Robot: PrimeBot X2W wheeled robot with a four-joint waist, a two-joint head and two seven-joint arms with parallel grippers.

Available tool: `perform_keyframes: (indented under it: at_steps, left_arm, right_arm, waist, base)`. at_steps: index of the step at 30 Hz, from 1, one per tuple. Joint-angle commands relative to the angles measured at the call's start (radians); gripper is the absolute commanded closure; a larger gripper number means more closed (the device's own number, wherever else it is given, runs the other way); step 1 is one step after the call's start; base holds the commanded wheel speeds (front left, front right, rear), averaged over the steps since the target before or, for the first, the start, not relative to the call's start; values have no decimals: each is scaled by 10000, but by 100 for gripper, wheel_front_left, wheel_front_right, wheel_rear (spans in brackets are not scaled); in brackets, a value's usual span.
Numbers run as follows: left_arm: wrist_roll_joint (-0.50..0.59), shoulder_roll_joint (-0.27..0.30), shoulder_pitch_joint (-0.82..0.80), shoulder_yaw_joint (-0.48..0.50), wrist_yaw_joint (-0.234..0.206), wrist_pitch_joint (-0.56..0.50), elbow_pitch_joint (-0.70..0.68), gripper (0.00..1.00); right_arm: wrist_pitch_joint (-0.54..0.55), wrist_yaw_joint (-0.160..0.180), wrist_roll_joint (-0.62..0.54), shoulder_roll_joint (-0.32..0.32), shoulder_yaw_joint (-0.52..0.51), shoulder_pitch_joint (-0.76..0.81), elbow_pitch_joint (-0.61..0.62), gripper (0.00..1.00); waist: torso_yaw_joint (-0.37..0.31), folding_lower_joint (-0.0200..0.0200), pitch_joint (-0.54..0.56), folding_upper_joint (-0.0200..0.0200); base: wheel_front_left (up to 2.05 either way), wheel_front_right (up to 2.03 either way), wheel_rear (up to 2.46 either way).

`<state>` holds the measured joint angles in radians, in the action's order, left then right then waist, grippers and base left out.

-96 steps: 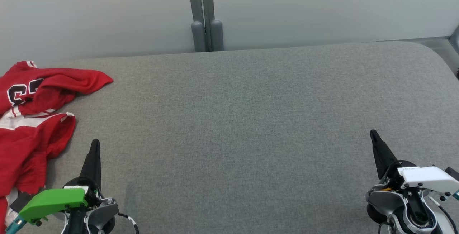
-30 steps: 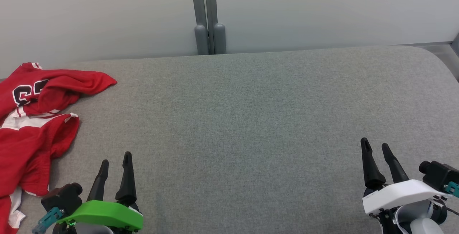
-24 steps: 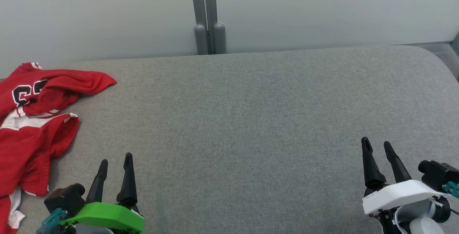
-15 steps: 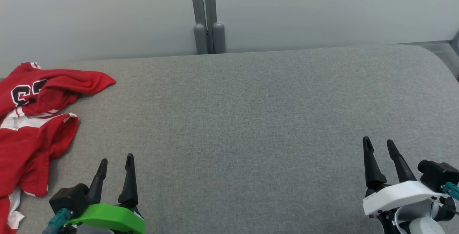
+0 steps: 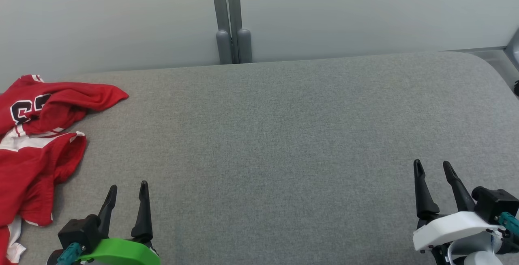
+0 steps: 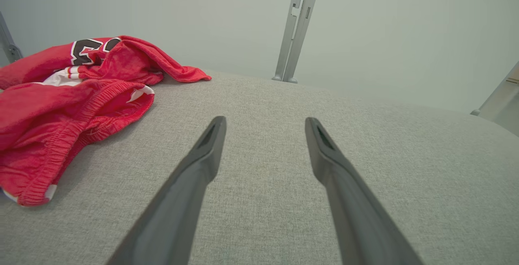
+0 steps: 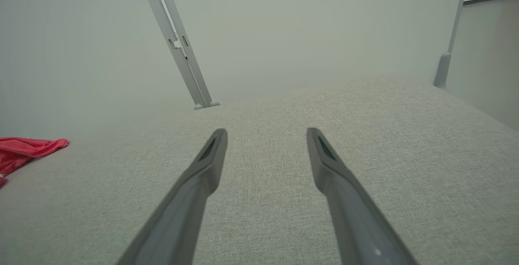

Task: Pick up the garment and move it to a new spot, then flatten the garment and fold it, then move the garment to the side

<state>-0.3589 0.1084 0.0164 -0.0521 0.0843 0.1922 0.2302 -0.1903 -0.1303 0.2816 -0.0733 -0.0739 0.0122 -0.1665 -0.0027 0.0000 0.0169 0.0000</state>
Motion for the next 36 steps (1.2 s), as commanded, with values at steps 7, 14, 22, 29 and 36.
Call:
perform_keyframes:
  at_steps: [7,14,22,29,36]
  left_arm:
    - [817,-54,91,60,205,223,160,0]
    - [1424,-72,136,107,297,349,337,0]
    - [1953,-153,147,341,323,506,463,0]
    - [2136,-268,103,466,390,640,733,0]
    - [2450,-328,29,527,456,768,839,0]
  right_arm:
    - [-246,-4,-735,10,-84,169,131,0]
    - [-381,-5,-1147,27,-90,213,215,0]
    - [-525,-5,-1574,44,-66,232,196,0]
    - [-655,-5,-1937,10,-32,281,15,0]
    - [-779,-6,-2308,-56,31,325,-52,0]
  waist:
    - [-37,0,36,0]
    - [2,0,27,0]
    - [131,0,17,0]
    - [177,0,29,0]
    - [136,0,25,0]
  base:
    - [0,0,0]
    - [0,0,0]
    - [0,0,0]
    - [0,0,0]
    - [0,0,0]
